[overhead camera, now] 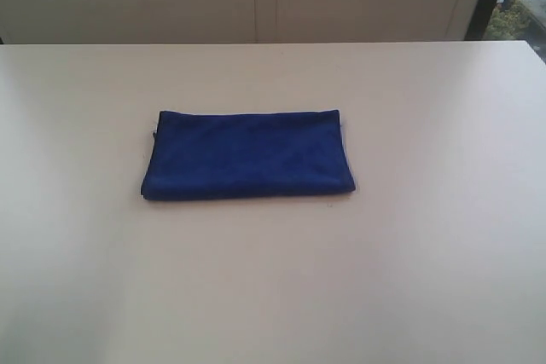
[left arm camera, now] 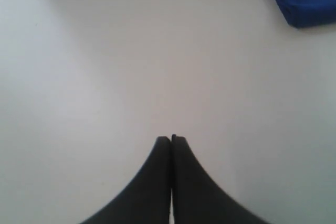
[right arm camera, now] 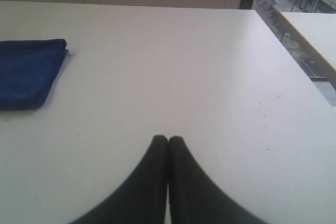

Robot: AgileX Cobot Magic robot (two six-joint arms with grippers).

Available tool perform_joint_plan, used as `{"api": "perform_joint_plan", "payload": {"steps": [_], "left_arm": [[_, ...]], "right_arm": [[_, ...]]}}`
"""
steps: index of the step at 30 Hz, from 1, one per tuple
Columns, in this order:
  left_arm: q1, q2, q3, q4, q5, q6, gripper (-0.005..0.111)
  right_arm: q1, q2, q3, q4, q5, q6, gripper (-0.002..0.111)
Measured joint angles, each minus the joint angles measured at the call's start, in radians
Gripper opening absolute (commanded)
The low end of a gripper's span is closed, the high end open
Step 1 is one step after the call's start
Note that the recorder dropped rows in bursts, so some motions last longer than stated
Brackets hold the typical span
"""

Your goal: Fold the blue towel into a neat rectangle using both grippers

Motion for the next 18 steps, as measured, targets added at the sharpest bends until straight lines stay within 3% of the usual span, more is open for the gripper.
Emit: {"api": "perform_joint_plan", "payload": {"steps": [18], "left_arm": [[0.000,0.000,0.052,0.004,-0.066,-0.039,0.000]], "right_arm": [[0.000,0.000,0.000,0.000,0.000,0.000,0.000]]}}
